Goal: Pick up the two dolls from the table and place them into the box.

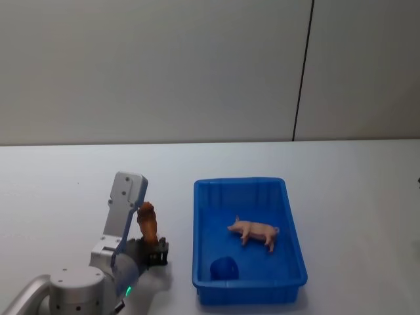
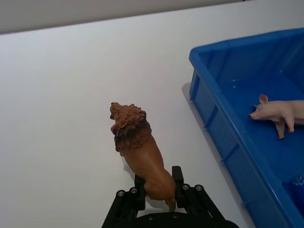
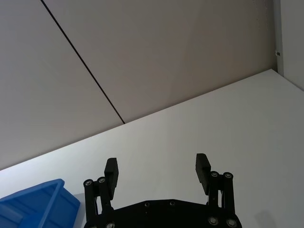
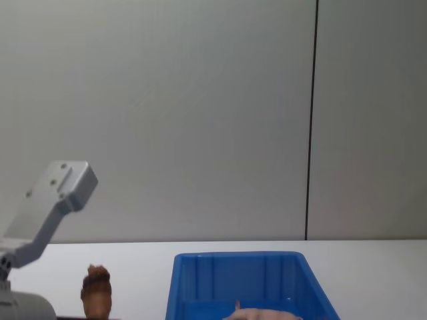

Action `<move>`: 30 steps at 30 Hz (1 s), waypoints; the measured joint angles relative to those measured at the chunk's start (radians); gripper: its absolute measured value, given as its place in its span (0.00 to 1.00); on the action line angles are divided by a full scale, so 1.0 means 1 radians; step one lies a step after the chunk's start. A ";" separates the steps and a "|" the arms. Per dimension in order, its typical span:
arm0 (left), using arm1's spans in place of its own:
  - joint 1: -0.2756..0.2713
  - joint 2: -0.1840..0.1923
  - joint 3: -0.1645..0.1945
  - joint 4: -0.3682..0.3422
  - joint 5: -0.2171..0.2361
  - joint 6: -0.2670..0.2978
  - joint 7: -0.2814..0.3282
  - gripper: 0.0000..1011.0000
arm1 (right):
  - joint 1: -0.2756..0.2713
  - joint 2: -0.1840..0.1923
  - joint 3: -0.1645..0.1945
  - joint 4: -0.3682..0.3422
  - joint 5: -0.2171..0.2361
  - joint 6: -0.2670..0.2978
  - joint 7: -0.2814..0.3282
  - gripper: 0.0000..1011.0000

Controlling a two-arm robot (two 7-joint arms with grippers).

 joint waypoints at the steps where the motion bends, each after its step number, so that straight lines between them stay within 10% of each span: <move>1: 0.000 0.001 -0.001 -0.002 0.003 -0.004 0.000 0.34 | 0.000 0.000 0.000 0.000 0.000 0.000 0.000 0.99; 30: -0.072 0.006 -0.029 -0.063 0.038 -0.144 -0.270 0.34 | 0.000 0.000 0.000 0.000 0.000 0.000 0.000 0.99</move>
